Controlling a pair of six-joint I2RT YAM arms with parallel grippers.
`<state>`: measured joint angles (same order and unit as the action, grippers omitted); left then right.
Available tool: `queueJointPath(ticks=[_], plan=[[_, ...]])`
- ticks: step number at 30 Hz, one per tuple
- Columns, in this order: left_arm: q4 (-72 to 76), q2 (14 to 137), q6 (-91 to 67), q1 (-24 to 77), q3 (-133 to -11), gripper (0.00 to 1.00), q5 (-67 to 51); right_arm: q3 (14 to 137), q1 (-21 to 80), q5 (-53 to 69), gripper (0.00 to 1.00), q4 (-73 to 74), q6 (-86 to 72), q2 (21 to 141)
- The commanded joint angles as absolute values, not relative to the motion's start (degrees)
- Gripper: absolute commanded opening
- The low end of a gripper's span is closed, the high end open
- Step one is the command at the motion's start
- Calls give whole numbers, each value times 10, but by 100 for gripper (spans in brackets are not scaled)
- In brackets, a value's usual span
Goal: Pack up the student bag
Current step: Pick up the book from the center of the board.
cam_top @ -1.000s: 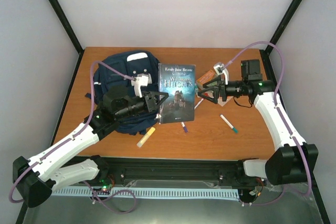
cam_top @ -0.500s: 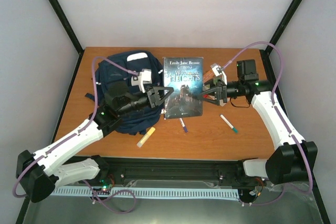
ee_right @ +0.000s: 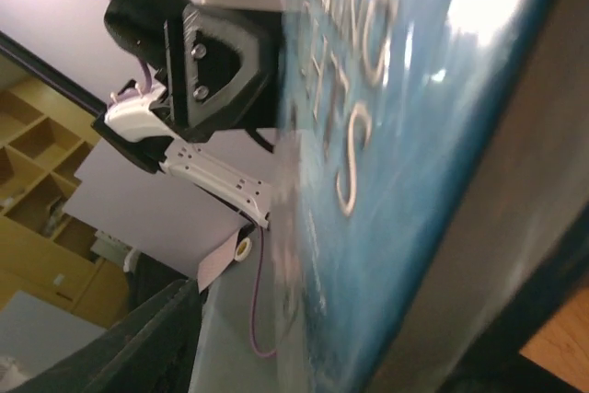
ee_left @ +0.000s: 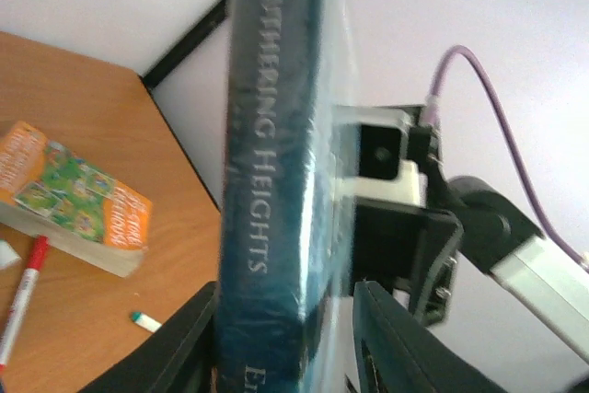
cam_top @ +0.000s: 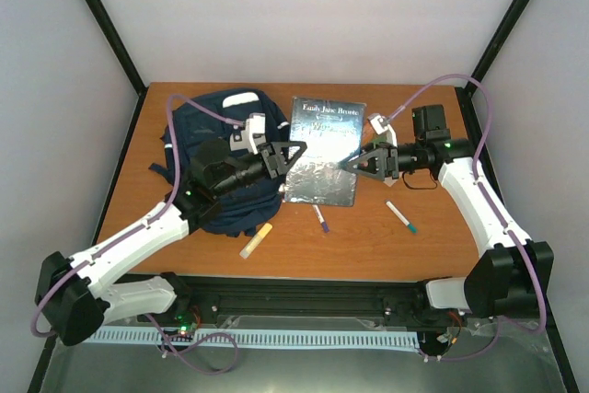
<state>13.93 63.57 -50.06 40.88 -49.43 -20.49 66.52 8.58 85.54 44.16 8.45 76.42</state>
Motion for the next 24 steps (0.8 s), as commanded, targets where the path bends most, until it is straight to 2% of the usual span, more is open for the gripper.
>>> queueJointPath(ticks=[1,4,9,15,18,24], plan=[[200,645,-516,397,-509,41,-146,671,88,873,56,400,41,746],[203,650,-524,397,-494,41,-140,656,86,848,45,363,2,742],[218,663,-547,397,-467,31,-138,637,85,817,26,326,-32,750],[243,677,-564,397,-443,30,-153,638,82,788,10,323,-33,765],[217,669,-547,397,-439,40,-152,646,74,775,5,339,-18,773],[12,614,-442,397,-461,76,-86,645,60,707,3,374,46,773]])
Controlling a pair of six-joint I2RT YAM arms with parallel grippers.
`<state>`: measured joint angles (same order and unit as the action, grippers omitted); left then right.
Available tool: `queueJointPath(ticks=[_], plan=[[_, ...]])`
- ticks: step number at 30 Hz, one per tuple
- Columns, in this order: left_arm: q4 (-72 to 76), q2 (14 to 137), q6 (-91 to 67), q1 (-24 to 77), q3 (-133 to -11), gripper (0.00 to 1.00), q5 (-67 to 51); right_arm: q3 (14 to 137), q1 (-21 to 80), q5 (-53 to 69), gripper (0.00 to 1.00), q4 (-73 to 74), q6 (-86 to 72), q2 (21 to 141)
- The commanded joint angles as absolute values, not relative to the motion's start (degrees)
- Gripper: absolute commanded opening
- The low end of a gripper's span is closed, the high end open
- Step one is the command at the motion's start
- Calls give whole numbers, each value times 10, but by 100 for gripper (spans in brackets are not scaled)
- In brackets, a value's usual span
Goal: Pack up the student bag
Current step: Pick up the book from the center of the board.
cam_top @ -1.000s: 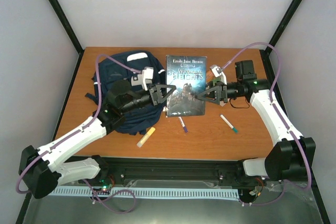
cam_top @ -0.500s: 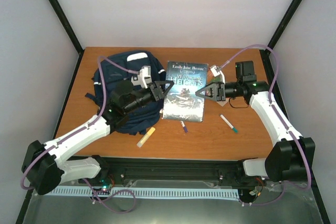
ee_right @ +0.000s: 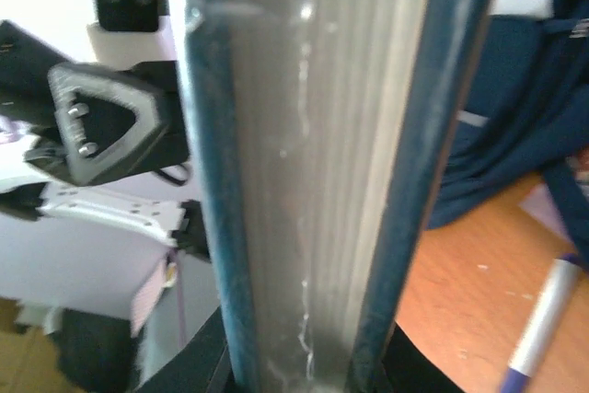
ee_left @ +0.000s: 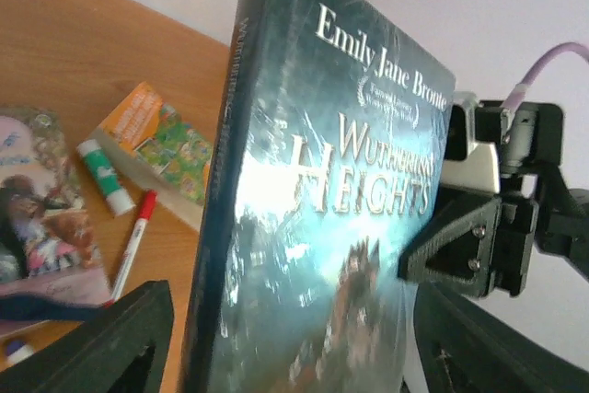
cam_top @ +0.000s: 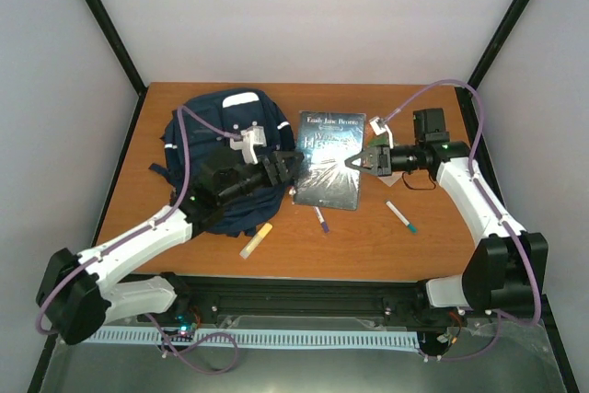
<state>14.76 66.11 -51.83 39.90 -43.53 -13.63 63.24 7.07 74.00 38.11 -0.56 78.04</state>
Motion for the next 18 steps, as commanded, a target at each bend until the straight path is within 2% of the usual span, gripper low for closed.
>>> queueJointPath(ticks=[1,4,7,11,15,18], plan=[[-43,608,-418,397,-476,80,-57,640,59,694,3,373,54,772],[-231,618,-345,396,-545,86,65,630,57,670,3,383,95,770],[-409,683,-310,392,-623,91,213,605,56,626,3,378,134,761],[-521,762,-256,390,-668,92,245,562,44,615,3,358,153,739],[-539,803,-195,390,-676,84,207,555,28,619,3,355,154,716],[-522,821,-143,390,-679,71,155,543,24,620,3,353,161,699]])
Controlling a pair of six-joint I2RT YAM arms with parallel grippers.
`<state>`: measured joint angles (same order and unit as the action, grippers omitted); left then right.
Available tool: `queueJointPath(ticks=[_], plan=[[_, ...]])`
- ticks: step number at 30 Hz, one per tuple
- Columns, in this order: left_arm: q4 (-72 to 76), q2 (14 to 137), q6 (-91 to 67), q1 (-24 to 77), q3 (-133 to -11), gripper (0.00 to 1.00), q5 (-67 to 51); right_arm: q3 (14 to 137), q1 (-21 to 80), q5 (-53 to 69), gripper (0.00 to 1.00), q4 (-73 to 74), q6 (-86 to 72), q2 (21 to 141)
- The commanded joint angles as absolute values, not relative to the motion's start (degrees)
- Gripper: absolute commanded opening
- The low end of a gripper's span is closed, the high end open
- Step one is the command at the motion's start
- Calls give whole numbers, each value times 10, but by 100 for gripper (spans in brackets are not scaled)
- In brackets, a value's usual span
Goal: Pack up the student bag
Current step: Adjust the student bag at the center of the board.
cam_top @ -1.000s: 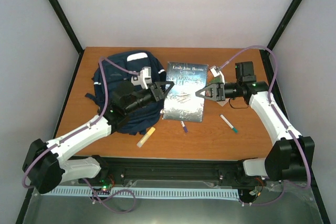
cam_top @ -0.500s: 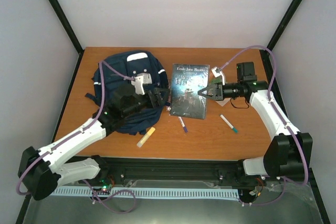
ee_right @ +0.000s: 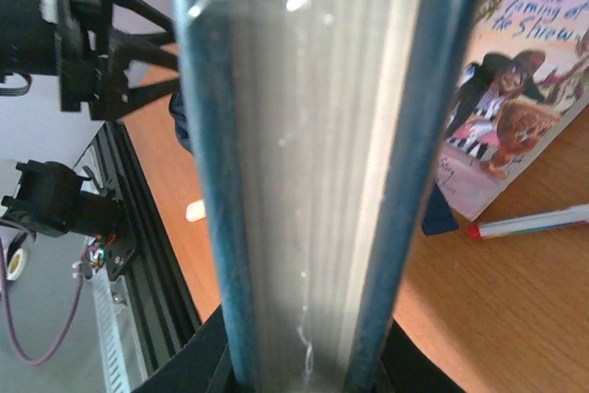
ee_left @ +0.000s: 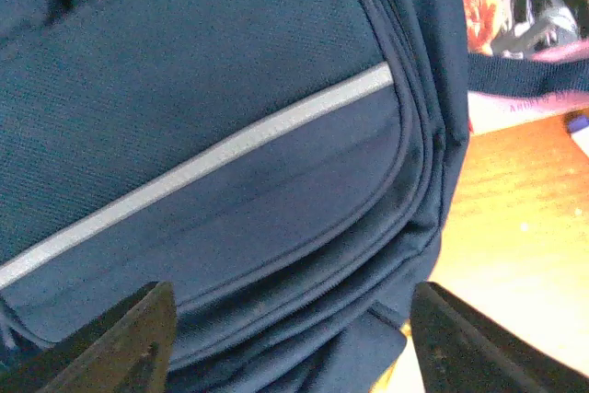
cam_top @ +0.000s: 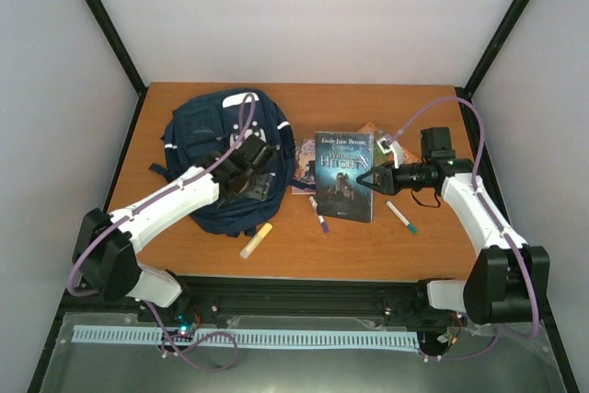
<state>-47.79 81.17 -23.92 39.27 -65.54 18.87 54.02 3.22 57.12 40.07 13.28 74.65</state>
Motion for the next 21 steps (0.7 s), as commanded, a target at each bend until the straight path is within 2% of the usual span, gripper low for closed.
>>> queueJointPath(ticks=[1,3,8,16,21], plan=[[-517,827,-128,390,-679,67,144,539,22,619,3,353,162,694],[-512,842,-94,390,-681,60,117,533,17,621,3,351,164,691],[-509,891,-62,391,-689,56,111,536,7,633,3,360,170,699],[-499,938,-33,415,-711,52,105,537,-5,628,3,363,168,696],[-502,974,-1,456,-717,53,157,537,-17,620,3,363,161,703]])
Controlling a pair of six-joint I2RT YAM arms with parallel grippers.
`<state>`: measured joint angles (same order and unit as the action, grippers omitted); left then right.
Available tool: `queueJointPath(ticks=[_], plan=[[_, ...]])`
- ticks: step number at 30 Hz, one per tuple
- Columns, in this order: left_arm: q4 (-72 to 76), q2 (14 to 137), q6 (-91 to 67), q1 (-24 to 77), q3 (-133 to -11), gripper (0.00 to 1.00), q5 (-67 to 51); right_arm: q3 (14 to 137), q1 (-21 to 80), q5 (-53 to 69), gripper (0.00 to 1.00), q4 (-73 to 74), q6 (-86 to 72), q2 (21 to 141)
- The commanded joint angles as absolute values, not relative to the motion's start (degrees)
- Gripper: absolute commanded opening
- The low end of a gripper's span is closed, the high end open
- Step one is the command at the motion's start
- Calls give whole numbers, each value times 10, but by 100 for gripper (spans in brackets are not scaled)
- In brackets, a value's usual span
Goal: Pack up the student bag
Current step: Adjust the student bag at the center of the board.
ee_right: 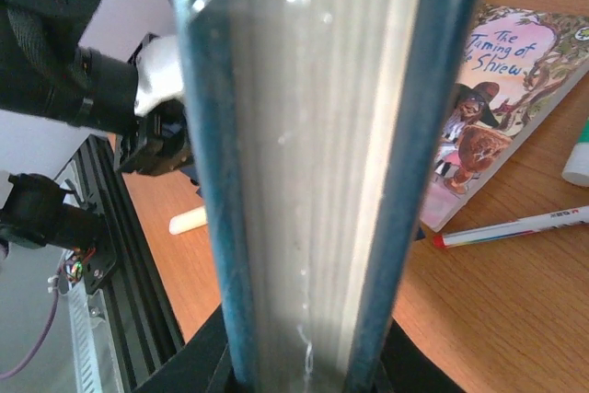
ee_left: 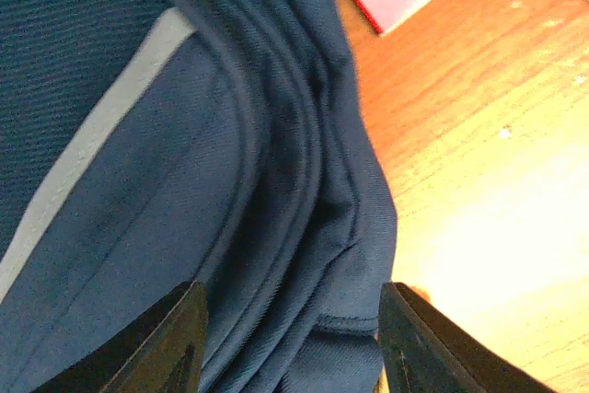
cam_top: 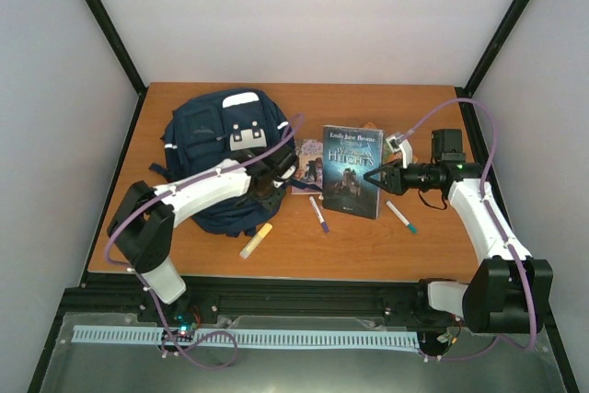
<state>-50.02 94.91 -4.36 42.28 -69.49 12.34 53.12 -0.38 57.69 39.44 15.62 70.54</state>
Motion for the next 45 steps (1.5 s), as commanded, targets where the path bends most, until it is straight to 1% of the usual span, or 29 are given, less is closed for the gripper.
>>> queueJointPath(ticks=[1,8,10,15,17,22,25,27,29,33,39,40,45], plan=[[-503,983,2,463,-718,53,168,538,-20,620,3,364,160,705],[-506,1032,-11,478,-727,54,270,538,-40,632,3,369,159,713],[-502,1037,-10,479,-728,54,283,538,-43,634,3,370,159,712],[-483,1042,-7,478,-728,49,304,539,-46,638,3,372,161,713],[-480,1047,-6,478,-731,45,319,538,-47,641,3,373,161,713],[-505,1073,-19,479,-758,27,316,539,-51,634,3,372,160,711],[-504,1075,-23,478,-764,10,325,536,-60,631,3,368,156,708],[-497,1067,-25,478,-770,4,331,536,-63,633,3,369,156,708],[-494,1061,-28,477,-789,1,337,536,-63,634,3,368,155,710],[-500,1076,-31,474,-844,1,342,536,-64,633,3,368,154,709],[-508,1118,-21,466,-908,1,309,535,-69,633,3,368,154,705],[-516,1126,-19,464,-918,2,306,535,-70,632,3,369,154,705],[-564,1125,-18,450,-938,30,291,537,-72,638,3,373,157,708]])
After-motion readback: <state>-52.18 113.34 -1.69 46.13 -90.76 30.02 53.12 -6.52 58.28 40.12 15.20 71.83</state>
